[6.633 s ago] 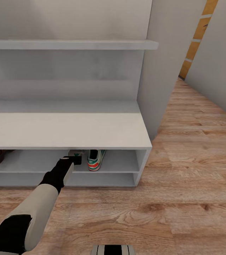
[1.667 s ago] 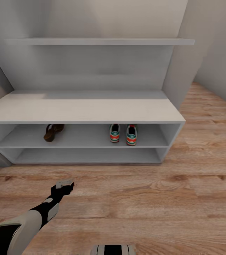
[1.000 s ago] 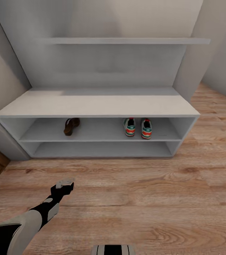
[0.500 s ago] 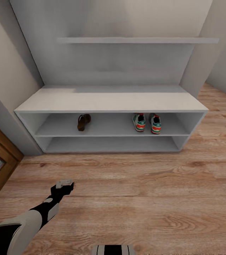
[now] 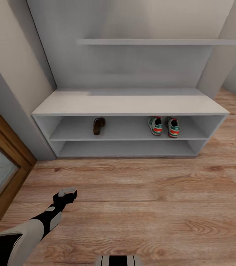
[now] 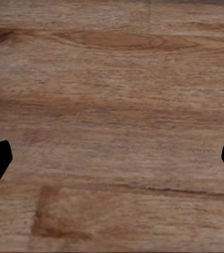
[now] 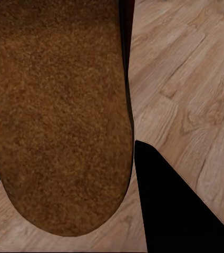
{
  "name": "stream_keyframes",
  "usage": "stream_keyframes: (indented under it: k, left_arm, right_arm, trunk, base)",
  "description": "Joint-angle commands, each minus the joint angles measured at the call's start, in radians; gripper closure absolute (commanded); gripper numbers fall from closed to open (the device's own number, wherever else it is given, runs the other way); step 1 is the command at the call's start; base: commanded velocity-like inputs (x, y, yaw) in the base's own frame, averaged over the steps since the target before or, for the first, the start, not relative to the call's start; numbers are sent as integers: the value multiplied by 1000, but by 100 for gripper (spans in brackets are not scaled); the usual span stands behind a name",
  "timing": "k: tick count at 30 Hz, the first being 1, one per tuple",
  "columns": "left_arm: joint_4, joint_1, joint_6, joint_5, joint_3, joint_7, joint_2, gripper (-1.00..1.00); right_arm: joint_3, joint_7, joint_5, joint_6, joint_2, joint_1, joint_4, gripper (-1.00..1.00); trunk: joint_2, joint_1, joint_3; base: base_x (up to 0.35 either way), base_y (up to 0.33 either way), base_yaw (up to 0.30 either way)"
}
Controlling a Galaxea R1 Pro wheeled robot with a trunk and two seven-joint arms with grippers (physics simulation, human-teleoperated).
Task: Pick up the two gym shoes and the two sandals from the corridor floor and place them onto the hallstand (shoe rack) in the corridor, making sure they are on the rack and not on the floor. Arrange them so the two gym shoes are next to each other and the two sandals are next to each other.
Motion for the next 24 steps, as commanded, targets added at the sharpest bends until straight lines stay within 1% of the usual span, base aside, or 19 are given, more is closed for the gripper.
stream_keyframes:
  k: [1,24]
  left_arm:
    - [1,0,-3,3,4,-3,0,-100]
    - [1,-1,-3,3,4,-3,0,-100]
  right_arm:
    - [-1,-2,-3,6,0,-1,-2,100]
    - [-1,-2,-3,6,0,-1,-2,100]
  trunk:
    - [0,0,-1]
    - [0,0,-1]
  base:
    - [-2,312,0]
    - [0,311,0]
